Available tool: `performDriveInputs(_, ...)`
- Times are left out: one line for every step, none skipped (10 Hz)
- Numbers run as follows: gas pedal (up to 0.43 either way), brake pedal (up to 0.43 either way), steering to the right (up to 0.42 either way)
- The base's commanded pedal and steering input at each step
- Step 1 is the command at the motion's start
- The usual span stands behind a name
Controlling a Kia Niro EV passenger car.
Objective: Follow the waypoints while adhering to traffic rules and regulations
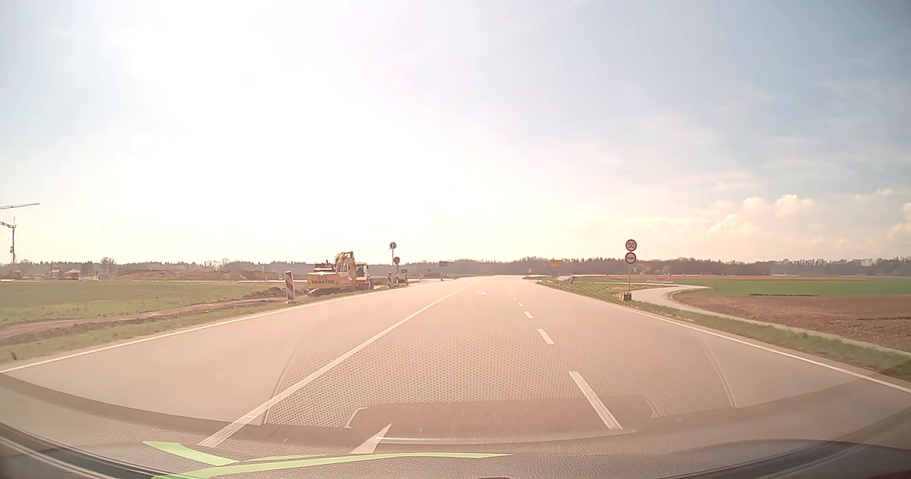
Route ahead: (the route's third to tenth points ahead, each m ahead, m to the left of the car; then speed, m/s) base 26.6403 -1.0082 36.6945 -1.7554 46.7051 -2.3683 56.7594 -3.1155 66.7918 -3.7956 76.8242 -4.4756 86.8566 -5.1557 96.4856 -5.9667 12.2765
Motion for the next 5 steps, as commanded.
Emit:
performDriveInputs(0.02, 0.0, 0.008)
performDriveInputs(0.02, 0.0, 0.011)
performDriveInputs(0.028, 0.0, 0.012)
performDriveInputs(0.028, 0.0, 0.012)
performDriveInputs(0.028, 0.0, 0.012)
